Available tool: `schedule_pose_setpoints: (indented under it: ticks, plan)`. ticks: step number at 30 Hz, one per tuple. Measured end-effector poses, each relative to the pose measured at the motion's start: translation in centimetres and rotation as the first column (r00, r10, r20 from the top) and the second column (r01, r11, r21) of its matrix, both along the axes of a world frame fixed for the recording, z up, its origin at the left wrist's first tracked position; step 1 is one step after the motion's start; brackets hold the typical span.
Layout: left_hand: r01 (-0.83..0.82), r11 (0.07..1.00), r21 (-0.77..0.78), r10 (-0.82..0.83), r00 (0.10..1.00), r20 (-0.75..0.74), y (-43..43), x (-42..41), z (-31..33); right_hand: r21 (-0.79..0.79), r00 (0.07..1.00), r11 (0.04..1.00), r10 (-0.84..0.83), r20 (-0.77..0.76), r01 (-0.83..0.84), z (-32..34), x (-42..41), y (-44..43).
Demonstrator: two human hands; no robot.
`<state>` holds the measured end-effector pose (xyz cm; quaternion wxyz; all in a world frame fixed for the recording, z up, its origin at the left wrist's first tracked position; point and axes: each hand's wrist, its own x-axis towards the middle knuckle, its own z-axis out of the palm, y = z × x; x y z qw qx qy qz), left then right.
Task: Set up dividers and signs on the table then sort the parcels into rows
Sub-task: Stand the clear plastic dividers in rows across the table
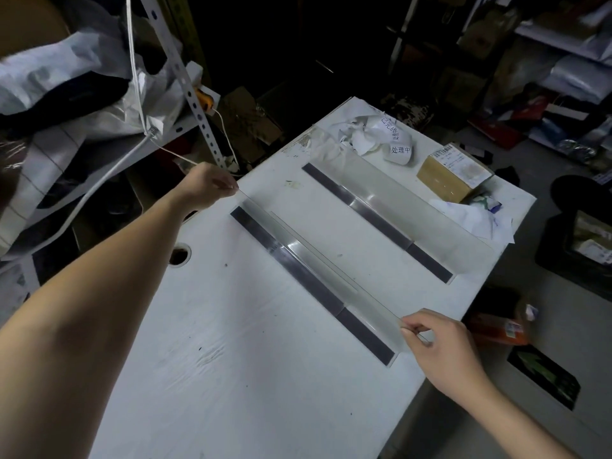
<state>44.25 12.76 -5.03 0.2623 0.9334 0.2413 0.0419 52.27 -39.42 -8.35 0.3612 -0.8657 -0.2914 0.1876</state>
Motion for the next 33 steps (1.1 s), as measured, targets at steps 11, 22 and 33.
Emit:
schedule_pose_setpoints:
  ticks: [11,22,33]
  plan:
    - [-0.017,0.995,-0.095,0.019,1.0,0.02,0.0,1.3,-1.3,-0.009,1.0,1.0,-0.001,-0.022,0.001,0.6,-0.6,0.1]
    - [-0.068,0.987,-0.147,0.071,0.997,0.014,-0.3,1.4,-1.6,-0.048,1.0,0.999,-0.006,-0.008,0.006,0.8,-0.4,0.2]
    - [-0.099,0.983,-0.152,0.096,0.995,-0.024,-0.3,1.0,-0.9,-0.047,0.992,0.997,-0.071,-0.108,0.066,1.8,-0.2,0.6]
